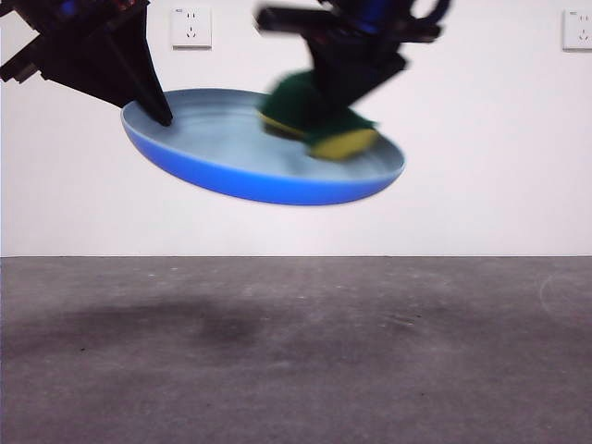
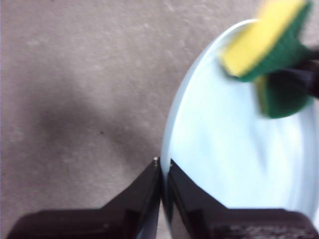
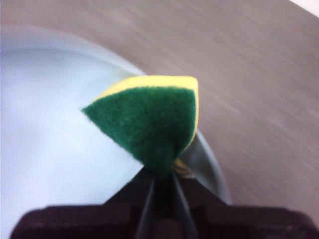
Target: Pick up the plate,pick up the cloth,clean the plate with the cloth
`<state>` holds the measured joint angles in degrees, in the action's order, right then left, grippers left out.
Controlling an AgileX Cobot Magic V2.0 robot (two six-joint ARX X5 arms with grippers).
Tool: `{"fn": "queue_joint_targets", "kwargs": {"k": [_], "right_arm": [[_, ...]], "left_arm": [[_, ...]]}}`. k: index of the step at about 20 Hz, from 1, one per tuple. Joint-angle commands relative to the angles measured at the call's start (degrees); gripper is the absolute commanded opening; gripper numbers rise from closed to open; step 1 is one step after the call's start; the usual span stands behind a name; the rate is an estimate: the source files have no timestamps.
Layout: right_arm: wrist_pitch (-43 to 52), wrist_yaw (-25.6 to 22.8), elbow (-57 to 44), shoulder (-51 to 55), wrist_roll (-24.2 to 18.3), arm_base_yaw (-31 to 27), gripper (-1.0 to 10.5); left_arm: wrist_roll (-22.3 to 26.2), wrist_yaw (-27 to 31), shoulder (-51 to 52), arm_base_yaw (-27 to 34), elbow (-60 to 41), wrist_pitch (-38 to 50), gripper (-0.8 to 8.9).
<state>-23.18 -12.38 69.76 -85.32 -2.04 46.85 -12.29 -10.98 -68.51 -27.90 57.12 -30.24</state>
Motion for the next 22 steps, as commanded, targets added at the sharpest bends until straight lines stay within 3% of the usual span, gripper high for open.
{"fn": "queue_joint_targets", "kwargs": {"k": [1,4,8,9,11,13,14,17,22], "right_arm": [[2.36,14.19,-0.24,-1.03,2.91,0.42,-0.1],[-0.22,20.04,-0.24,-1.36,4.13,1.66,-0.1],[-12.66,18.97,-0.24,-1.36,2.71,3.21,-0.1],[-16.55,15.26,-0.24,-1.36,2.03,3.19,-0.1],[-19.41,0.68,-0.24,-1.36,1.92,3.02,-0.1],[-16.0,-12.74,-0.24,-1.11,1.92,2.58,-0.1],[-12.15,-15.1,-0.24,-0.87,1.95,2.36,-0.1],[-2.6,-11.78,-0.24,-0.37,1.97,2.27,-0.1],[7.56,2.1,-0.2,1.33,2.25,2.4,-0.1]], "left_arm": [[0.22,-2.67,0.13,-0.28,0.07,2.43,-0.08],[-0.26,-2.58,0.13,-0.17,0.07,4.98,-0.08],[-1.33,-2.54,0.13,0.55,0.07,7.26,-0.08],[-1.31,-2.64,0.13,0.66,0.07,6.95,-0.08],[-1.2,-2.67,0.13,0.63,0.07,5.2,-0.08],[-0.98,-2.71,0.13,0.59,0.07,3.17,-0.08],[-0.96,-2.78,0.13,0.52,0.07,2.54,-0.08],[0.33,-2.78,0.13,0.42,0.07,1.88,-0.08],[1.84,-1.51,0.13,0.42,0.07,1.88,-0.08]]}}
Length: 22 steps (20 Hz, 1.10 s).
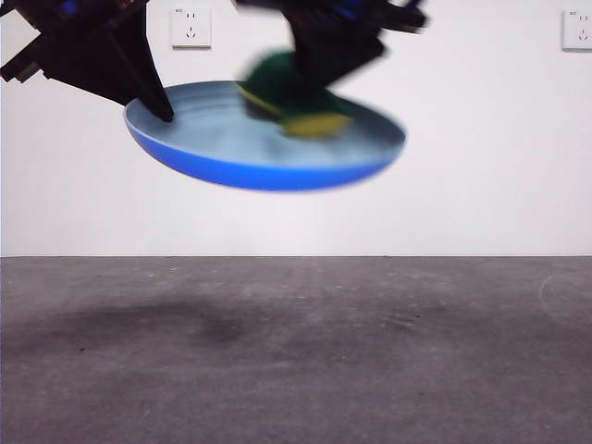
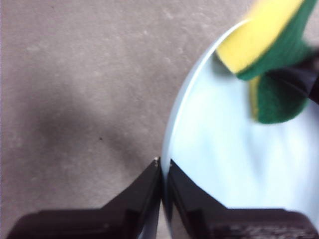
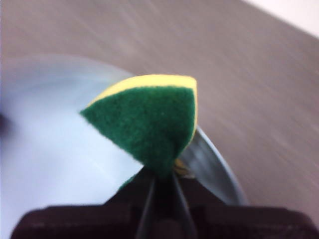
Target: Pick up the plate,pick up the cloth,clean the plate with the cloth
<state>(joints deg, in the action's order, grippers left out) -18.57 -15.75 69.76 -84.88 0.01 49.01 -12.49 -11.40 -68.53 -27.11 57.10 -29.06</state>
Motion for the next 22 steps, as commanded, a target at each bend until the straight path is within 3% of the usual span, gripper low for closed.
{"fn": "queue_joint_targets", "kwargs": {"k": [1,7,14,19,22], "right_arm": [[3.54,7.13,-0.17,1.55,0.68,0.26,-0.1],[-0.39,8.22,-0.15,8.81,2.14,0.28,-0.1],[-11.56,7.87,-0.15,21.07,2.08,0.15,-0.1],[-17.03,7.89,-0.15,25.33,2.12,0.13,-0.1],[-19.65,7.76,-0.17,25.16,2.49,-0.42,-0.1]], "left_arm": [[2.47,0.92,0.11,-0.37,0.09,0.66,-0.08],[6.78,14.27,-3.3,0.44,0.09,0.57,-0.08],[8.35,14.69,-18.56,5.33,0.09,5.64,-0.08],[9.77,20.02,-26.08,8.28,0.09,10.08,0.16],[9.73,19.93,-26.12,9.38,0.09,11.15,3.46]]}}
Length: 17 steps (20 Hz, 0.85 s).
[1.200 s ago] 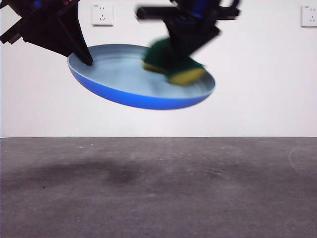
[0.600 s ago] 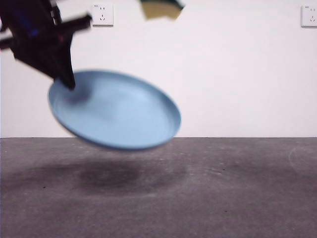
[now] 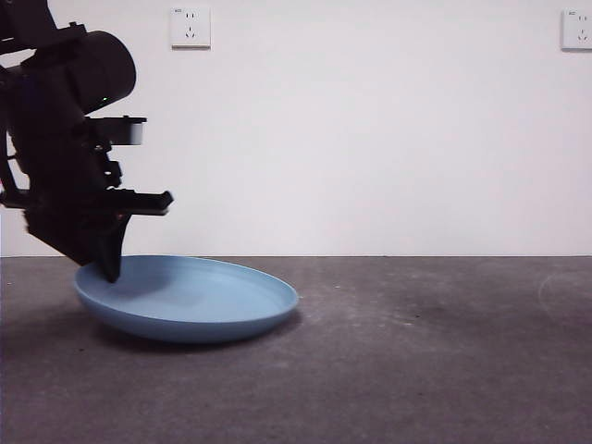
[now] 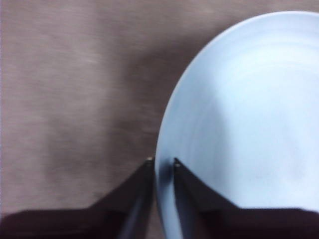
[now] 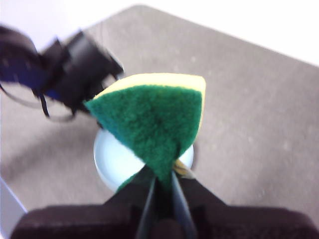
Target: Pick up the plate,pick up the cloth,clean the plate with the cloth
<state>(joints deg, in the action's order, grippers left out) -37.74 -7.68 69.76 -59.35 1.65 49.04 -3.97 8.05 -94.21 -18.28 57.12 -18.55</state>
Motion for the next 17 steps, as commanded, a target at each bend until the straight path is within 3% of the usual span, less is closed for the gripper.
{"fn": "queue_joint_targets", "kwargs": {"k": [1,4,12,17], "right_arm": [[-0.87,-0.33,-0.17,-1.11,1.11,-1.11,-0.1],[-1.55,-0.33,-0.17,-4.55,1.55,-3.37,-0.1],[0.85,0.33,-0.17,-24.06,1.75,-12.37,0.0],[6.03,1.36,-0.17,-37.86,3.76,-15.76,0.0]], "left_arm": [[1.18,0.46,-0.35,0.55,0.07,0.48,4.15],[0.09,-0.63,1.01,-0.02,0.35,-2.16,4.09],[-4.61,-12.87,18.58,-4.42,0.35,-4.63,4.09],[-6.43,-14.62,29.97,-7.37,0.35,-8.2,4.09]]}}
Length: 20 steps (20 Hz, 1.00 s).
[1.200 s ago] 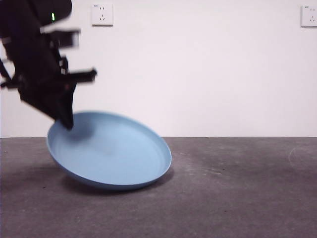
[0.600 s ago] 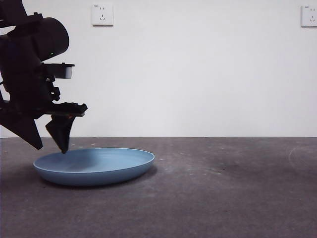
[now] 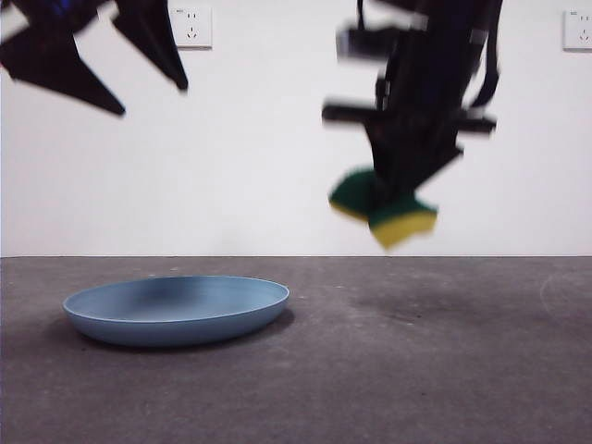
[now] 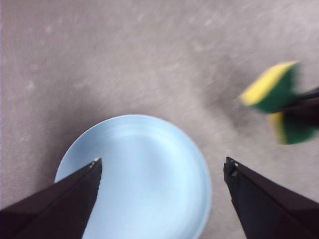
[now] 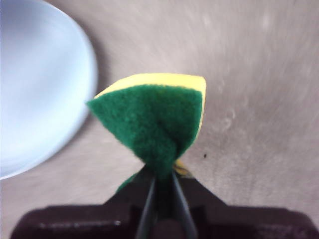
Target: Pick up the plate,pick up the cloth,clean the plate with the cloth
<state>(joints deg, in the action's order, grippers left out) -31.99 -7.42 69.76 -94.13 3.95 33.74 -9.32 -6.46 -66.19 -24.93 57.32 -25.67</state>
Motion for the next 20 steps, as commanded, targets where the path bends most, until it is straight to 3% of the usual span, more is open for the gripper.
{"fn": "queue_joint_targets", "kwargs": {"k": [1,2,4,7,9,14,18,20], "right_arm": [[0.2,2.8,-0.17,-4.76,1.77,-0.92,0.0],[0.07,5.95,-0.17,-7.13,2.14,-1.62,0.0],[-0.04,7.52,-0.17,-9.88,2.91,-2.1,0.7],[-0.17,7.45,-0.17,-10.97,3.13,-2.12,4.5],[-0.22,7.34,-0.15,-10.86,3.1,-2.12,5.9],[-0.26,7.15,-0.09,-8.24,3.1,-2.12,6.0],[-2.4,7.45,-0.07,-0.15,3.76,-1.88,5.9],[-5.25,7.43,-0.07,5.46,3.76,-1.75,4.9]], "left_arm": [[-1.09,-0.11,3.37,-1.11,0.15,-1.68,4.09],[-1.2,-0.07,4.83,-1.46,0.15,-2.51,4.09],[-1.2,-0.04,6.36,-1.77,0.15,-3.48,4.09],[-1.18,0.31,6.62,-1.77,0.15,-5.01,4.09],[-1.14,0.42,6.62,-1.77,0.15,-5.35,4.09],[-1.14,0.57,6.62,-1.77,0.15,-5.35,4.09],[-0.87,3.3,6.62,-1.77,0.15,-5.35,4.08],[0.55,4.26,6.62,-1.73,0.15,-5.38,4.0]]}}
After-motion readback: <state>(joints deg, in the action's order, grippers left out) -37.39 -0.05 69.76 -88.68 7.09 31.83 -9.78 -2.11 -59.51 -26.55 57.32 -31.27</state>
